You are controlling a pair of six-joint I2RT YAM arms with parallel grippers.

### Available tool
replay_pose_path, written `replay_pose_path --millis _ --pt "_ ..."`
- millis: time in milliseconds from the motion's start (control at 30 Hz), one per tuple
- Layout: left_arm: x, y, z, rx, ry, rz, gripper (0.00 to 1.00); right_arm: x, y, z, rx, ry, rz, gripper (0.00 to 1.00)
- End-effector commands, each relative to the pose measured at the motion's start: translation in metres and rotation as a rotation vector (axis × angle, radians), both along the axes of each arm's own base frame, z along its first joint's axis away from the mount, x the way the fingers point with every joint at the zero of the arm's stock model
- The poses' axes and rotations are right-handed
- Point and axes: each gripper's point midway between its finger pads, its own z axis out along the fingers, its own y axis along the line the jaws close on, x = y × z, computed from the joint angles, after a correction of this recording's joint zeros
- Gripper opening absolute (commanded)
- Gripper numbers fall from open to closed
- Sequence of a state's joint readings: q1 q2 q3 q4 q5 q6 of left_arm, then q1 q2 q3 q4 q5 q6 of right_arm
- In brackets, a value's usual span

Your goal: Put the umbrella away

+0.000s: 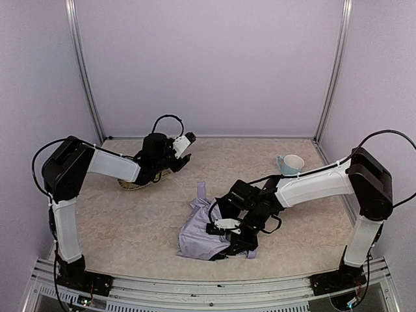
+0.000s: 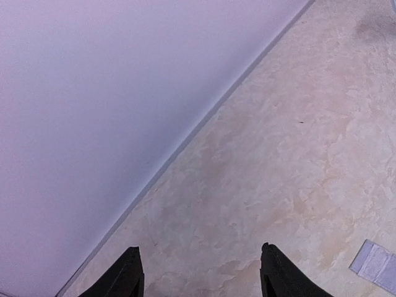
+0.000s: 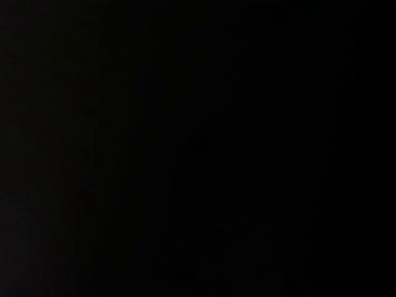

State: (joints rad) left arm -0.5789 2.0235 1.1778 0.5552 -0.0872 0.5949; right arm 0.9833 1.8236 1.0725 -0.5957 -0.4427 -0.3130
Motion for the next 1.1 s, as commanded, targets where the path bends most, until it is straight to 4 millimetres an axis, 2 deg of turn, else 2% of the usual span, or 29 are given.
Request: replay_pose_path --millis 0,67,100,133,233,267,333,400,500,567,733,833,933,1000,1067 --pt "-0.022 0.021 0.079 -0.168 -0.099 0.056 0.64 -0.008 -0.029 -0.023 -0.139 0.117 -0.070 0.00" --pt "-0.068 0.006 0.099 -0.195 -0.106 -0.061 0.62 -0.008 -0.030 -0.023 -0.138 0.147 -0.076 0.00" --pt "-0.099 -0.001 0.093 -0.176 -0.088 -0.139 0.61 -0.009 -0.030 -0.024 -0.136 0.162 -0.079 0.00" --pt "-0.136 -0.012 0.102 -0.165 -0.088 -0.243 0.58 -0.009 -0.029 -0.024 -0.129 0.181 -0.082 0.00" --pt "-0.238 -0.044 0.085 -0.091 -0.011 -0.545 0.52 -0.009 -0.029 -0.026 -0.123 0.226 -0.088 0.00" --pt "-0.265 -0.050 0.080 -0.087 0.017 -0.618 0.51 -0.011 -0.030 -0.028 -0.125 0.249 -0.091 0.00" --pt "-0.307 -0.055 0.063 -0.078 0.081 -0.701 0.50 -0.011 -0.031 -0.029 -0.121 0.278 -0.095 0.00" --pt "-0.331 -0.052 0.038 -0.041 0.145 -0.729 0.56 -0.011 -0.030 -0.029 -0.111 0.298 -0.097 0.00" --pt "-0.347 -0.048 0.004 0.008 0.230 -0.742 0.69 -0.011 -0.029 -0.029 -0.101 0.308 -0.087 0.00" --pt "-0.350 -0.052 -0.014 0.068 0.253 -0.742 0.78 -0.012 -0.027 -0.030 -0.099 0.315 -0.076 0.00" --pt "-0.321 -0.064 -0.057 0.213 0.279 -0.672 0.83 -0.013 -0.027 -0.036 -0.103 0.330 -0.056 0.00" --pt "-0.308 -0.064 -0.085 0.274 0.398 -0.647 0.90 -0.014 -0.026 -0.034 -0.090 0.334 -0.041 0.00" --pt "-0.311 -0.058 -0.113 0.325 0.525 -0.631 0.88 -0.006 -0.023 -0.028 -0.074 0.299 -0.030 0.00" --pt "-0.317 -0.056 -0.125 0.327 0.619 -0.624 0.83 0.002 -0.018 -0.023 -0.054 0.267 -0.026 0.01" --pt "-0.325 -0.059 -0.130 0.304 0.714 -0.633 0.79 0.013 -0.011 -0.015 -0.022 0.228 -0.029 0.17"
